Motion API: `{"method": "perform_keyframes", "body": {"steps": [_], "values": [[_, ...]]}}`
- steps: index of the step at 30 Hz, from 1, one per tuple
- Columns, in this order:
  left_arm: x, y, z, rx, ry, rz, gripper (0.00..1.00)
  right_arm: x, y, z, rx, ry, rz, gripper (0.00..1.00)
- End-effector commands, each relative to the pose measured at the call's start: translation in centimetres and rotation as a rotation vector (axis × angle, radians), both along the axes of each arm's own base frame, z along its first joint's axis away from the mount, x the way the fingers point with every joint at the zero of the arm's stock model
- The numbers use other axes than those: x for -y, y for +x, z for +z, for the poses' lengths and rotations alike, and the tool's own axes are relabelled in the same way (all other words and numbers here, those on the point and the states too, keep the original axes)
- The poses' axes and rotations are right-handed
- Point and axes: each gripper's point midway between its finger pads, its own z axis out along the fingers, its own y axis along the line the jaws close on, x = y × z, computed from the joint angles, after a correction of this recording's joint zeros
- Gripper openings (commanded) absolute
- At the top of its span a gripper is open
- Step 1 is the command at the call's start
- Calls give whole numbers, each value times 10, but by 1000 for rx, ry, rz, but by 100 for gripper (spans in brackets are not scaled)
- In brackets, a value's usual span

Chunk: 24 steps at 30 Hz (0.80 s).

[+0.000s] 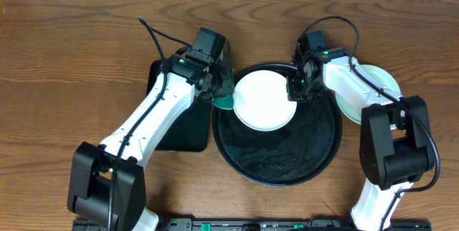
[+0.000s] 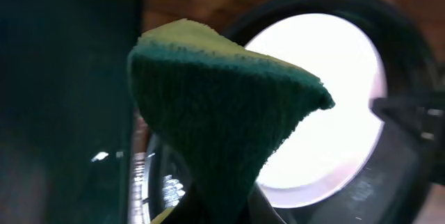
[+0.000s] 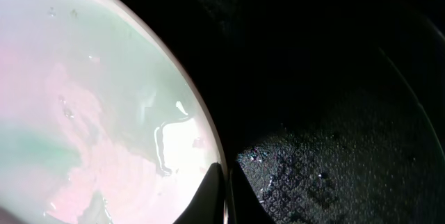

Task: Clean dirty plates on tray and stack at the side
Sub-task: 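Bring the sponge back right and wipe the white plate again, left gripper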

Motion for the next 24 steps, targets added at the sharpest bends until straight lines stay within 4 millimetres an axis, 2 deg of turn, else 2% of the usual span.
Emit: {"method": "perform_keyframes", "body": {"steps": [1, 7, 12, 18, 24], "values": [[23, 5, 13, 22, -70, -18, 7, -22, -8, 0, -10, 45, 52, 1], [52, 9, -3, 18, -95, -7, 7, -23, -8, 0, -10, 44, 56, 1], [69, 7, -33, -23, -78, -29, 7, -23, -8, 1, -10, 45, 56, 1], [53, 13, -70, -44, 40, 15, 7, -23, -8, 1, -10, 45, 56, 1], [56, 5, -100, -101, 75, 0, 7, -23, -8, 1, -8, 46, 56, 1]]}}
